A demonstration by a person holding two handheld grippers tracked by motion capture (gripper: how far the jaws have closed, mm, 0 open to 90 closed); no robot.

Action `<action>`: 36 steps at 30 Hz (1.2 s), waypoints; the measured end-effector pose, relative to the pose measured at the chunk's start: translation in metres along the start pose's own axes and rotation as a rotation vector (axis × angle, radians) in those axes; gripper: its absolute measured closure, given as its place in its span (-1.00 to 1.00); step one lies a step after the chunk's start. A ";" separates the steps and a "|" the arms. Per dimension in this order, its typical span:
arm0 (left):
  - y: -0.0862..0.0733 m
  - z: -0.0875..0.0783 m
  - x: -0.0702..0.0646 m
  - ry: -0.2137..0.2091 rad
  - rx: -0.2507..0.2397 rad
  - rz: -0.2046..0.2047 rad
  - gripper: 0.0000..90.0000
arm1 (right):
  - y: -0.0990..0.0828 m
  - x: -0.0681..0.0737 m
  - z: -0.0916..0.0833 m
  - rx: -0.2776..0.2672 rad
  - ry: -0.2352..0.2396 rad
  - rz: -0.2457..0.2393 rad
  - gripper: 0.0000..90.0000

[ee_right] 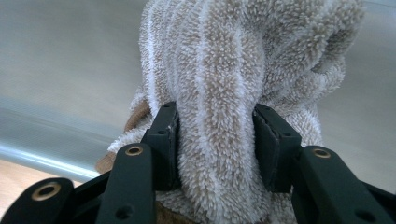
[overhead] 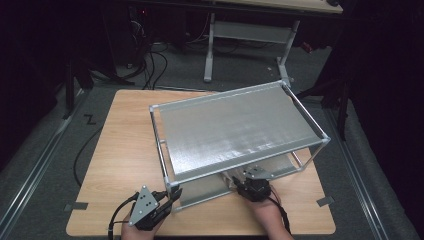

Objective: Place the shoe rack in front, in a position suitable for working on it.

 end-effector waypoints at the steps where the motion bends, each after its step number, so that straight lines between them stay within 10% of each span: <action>1: 0.000 -0.001 0.002 0.006 0.002 -0.001 0.78 | -0.002 -0.006 -0.003 -0.001 -0.016 0.009 0.25; 21: -0.001 -0.002 0.008 0.015 -0.006 0.000 0.78 | -0.046 -0.121 -0.068 -0.026 -0.346 0.158 0.23; 36: -0.002 -0.003 0.008 0.000 -0.006 0.012 0.78 | -0.045 -0.120 -0.063 -0.029 -0.296 0.198 0.22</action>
Point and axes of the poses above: each handheld gripper's, and its own axes: z roughly forward along the jaws, y roughly out of its top, x roughly to its left, the point moved 4 cm from there along z, roughly forward along the jaws, and after that the axes turned 9 degrees about y, right-handed, at the moved point
